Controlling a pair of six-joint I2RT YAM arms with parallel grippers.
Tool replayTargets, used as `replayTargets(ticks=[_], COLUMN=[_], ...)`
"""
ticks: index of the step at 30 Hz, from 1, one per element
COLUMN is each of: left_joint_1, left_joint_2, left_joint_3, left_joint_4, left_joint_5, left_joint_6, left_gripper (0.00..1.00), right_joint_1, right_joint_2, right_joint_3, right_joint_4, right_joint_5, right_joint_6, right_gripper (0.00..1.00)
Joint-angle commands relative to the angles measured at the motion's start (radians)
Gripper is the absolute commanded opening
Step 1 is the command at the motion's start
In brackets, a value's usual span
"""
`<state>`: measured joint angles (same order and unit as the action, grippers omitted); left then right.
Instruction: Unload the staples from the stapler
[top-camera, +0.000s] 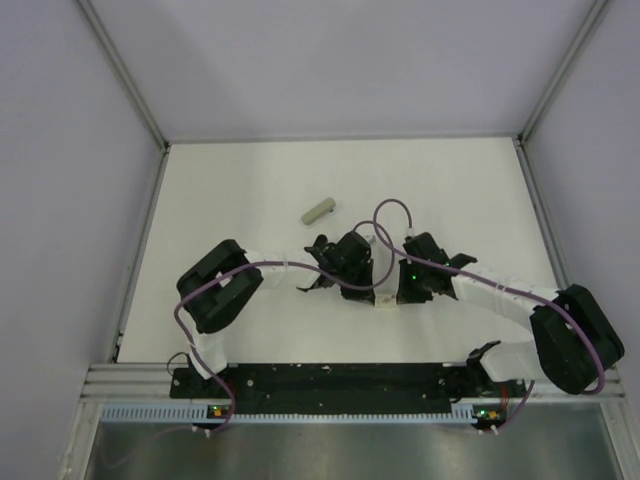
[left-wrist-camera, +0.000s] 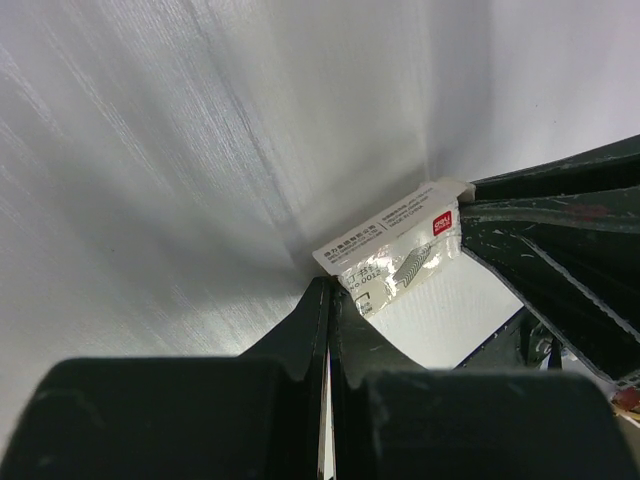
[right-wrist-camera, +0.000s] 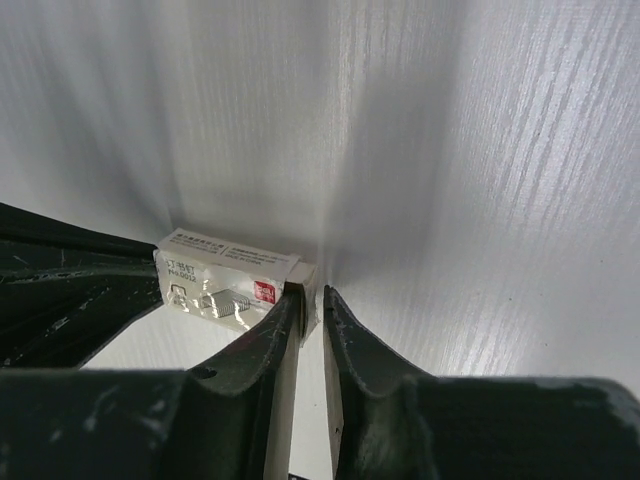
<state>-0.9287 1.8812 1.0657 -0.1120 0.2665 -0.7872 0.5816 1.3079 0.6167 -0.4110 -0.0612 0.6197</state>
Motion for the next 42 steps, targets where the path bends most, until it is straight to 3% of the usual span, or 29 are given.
replayTargets(ticks=[1, 9, 22, 31, 37, 42], left_joint_1=[-0.007, -0.007, -0.007, -0.015, -0.03, -0.038], left_joint_2=[0.061, 0.058, 0.013, -0.154, -0.2, -0.18], left_joint_3=[-0.007, -0.019, -0.044, -0.084, -0.09, -0.064], left_joint_4=[-0.046, -0.04, -0.052, -0.135, -0.022, 0.043], left_joint_5=[-0.046, -0.047, -0.07, -0.138, -0.087, -0.038], left_joint_6=[0.019, 0.011, 0.016, 0.029, 0.026, 0.011], left_gripper=[0.0, 0.0, 0.0, 0.0, 0.19, 0.22], right_joint_1=[0.012, 0.011, 0.011, 0.011, 0.011, 0.012], right_joint_2=[-0.053, -0.111, -0.058, -0.05, -0.038, -0.048], right_joint_3=[0.077, 0.13, 0.04, -0.008, -0.021, -0.025], right_joint_4=[0.023, -0.072, -0.048, -0.015, 0.001, 0.003], right_joint_5=[-0.019, 0.057, 0.101, 0.101, 0.089, 0.083], right_joint_6=[0.002, -0.028, -0.026, -0.018, -0.012, -0.008], right_gripper=[0.22, 0.36, 0.35, 0.35, 0.35, 0.36])
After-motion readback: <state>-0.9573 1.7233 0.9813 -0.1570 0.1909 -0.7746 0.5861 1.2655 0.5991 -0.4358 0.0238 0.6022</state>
